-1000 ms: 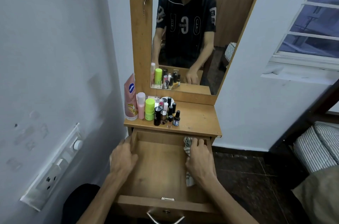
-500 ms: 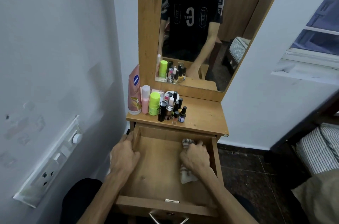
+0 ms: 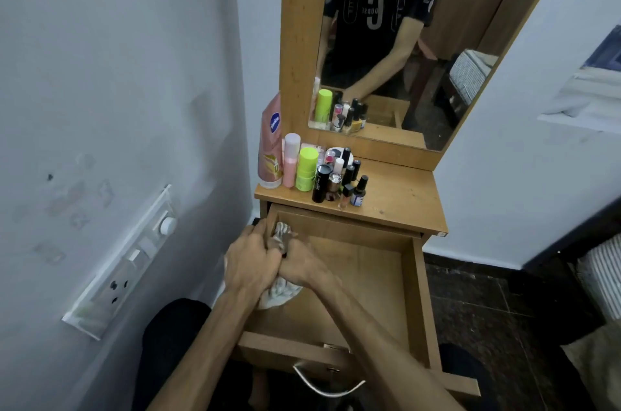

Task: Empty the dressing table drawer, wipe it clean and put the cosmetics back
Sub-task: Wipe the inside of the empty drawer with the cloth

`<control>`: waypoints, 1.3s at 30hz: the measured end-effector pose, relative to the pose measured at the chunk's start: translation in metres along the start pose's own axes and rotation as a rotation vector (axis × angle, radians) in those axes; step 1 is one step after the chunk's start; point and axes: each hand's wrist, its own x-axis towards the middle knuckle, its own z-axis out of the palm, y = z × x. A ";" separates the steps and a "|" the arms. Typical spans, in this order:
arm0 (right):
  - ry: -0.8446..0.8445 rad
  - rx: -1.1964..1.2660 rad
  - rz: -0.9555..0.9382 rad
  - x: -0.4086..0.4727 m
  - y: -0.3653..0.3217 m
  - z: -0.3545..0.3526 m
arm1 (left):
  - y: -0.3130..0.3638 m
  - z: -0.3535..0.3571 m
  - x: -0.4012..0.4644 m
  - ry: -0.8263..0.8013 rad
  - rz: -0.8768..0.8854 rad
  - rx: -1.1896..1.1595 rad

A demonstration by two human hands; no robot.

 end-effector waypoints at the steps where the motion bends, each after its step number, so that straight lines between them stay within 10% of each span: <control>1: -0.081 0.069 -0.005 -0.008 0.002 -0.002 | -0.001 0.001 0.000 0.024 -0.010 -0.010; 4: -0.249 0.081 -0.012 -0.037 0.001 0.003 | 0.000 0.003 0.001 0.057 -0.010 -0.002; 29: 0.100 -0.721 0.308 -0.111 0.092 -0.050 | -0.007 0.004 -0.002 0.025 0.075 0.069; 39: 0.216 -0.380 0.273 -0.043 0.048 -0.023 | 0.002 0.002 -0.004 0.033 0.060 0.100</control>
